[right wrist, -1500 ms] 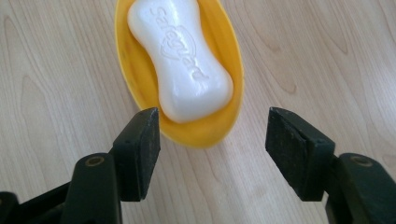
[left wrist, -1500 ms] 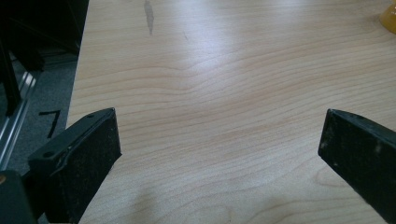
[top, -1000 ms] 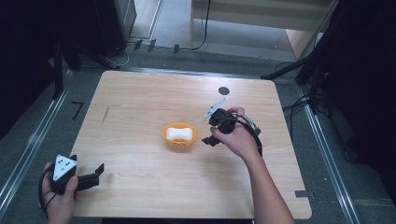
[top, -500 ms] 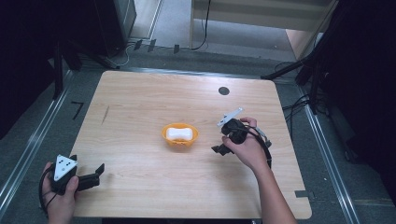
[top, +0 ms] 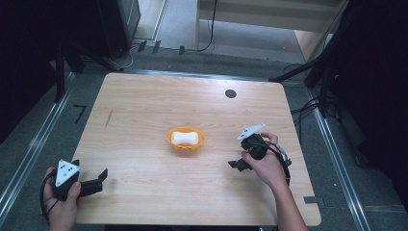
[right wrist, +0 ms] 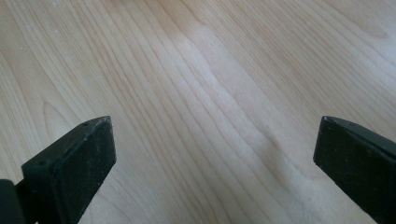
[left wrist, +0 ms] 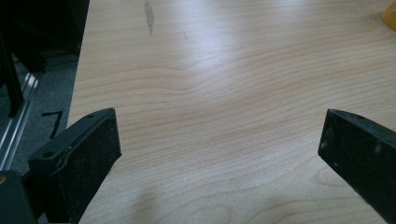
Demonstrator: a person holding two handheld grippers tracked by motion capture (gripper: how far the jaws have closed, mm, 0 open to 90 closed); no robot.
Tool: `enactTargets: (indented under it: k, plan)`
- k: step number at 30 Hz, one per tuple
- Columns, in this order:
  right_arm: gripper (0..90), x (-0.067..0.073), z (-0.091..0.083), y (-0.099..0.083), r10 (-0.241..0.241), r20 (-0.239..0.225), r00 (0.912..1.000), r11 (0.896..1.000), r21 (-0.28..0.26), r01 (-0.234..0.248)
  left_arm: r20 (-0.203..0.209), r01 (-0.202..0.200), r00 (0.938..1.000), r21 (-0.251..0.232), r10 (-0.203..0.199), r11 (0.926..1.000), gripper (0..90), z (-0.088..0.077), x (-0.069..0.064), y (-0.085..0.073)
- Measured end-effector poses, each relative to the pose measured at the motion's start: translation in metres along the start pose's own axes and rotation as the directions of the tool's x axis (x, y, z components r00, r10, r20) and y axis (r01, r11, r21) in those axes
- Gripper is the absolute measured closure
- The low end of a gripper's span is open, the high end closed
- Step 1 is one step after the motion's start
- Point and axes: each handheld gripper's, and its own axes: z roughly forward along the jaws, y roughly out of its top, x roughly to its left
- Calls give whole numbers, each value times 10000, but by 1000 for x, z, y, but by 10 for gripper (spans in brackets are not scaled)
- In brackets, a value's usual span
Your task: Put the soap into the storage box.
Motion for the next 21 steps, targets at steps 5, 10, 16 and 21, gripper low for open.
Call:
enactTargets:
  k: [5,10,16,21]
  plan:
    - [0,0,-3,-14,262,40,9996,9994,-240,-261,4,-9,10000,11,9,10000,0,0,0,0]
    - [0,1,-7,-39,562,-25,9984,9960,-697,-562,-8,-39,10000,24,39,10000,0,0,0,0]
    - [0,1,-13,-59,906,13,9959,9908,-1010,-900,-65,-95,9999,80,96,9999,0,0,-1,0]
    - [0,2,-22,-84,1206,52,9927,9824,-1442,-1186,-95,-57,9999,83,57,9999,0,1,-1,0]
